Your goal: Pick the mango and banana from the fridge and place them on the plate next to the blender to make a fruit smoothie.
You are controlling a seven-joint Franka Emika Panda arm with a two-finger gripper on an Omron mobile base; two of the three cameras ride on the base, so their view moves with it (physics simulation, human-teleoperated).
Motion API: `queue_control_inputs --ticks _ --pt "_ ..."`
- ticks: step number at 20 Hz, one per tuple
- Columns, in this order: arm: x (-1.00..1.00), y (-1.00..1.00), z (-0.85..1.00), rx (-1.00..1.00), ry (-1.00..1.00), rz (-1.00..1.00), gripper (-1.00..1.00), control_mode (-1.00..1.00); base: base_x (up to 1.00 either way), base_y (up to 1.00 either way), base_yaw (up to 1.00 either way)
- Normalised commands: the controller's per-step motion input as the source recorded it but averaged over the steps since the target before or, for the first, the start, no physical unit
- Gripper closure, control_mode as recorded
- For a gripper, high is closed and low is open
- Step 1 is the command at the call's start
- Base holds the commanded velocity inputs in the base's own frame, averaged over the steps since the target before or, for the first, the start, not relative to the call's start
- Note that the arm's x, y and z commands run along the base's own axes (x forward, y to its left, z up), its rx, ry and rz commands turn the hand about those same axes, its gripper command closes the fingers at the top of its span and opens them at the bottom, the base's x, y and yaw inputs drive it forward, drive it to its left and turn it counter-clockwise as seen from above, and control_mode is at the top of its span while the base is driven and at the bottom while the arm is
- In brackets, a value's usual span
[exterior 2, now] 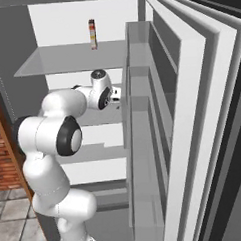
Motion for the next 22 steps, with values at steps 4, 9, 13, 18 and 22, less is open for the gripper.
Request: queue_control_inputs --ticks 4,9,13,18,22 --pt "0.55 0.00 -0.21 0.00 0.00 0.00 -1.00 -1.00 0.00 0.00 0.00" --pt "0.48 0.00 -0.03 0.00 0.00 0.00 -1.00 -1.00 0.00 0.00 0.00" --pt "0.40 -0.03 -0.16 0.00 0.00 0.00 -1.00 -1.00 0.00 0.00 0.00" --pt "0.42 -0.01 -0.22 0.00 0.00 0.00 -1.00 -1.00 0.00 0.00 0.00" --pt "0.43 0.00 -0.06 0.00 0.00 0.00 -1.00 -1.00 0.00 0.00 0.00"
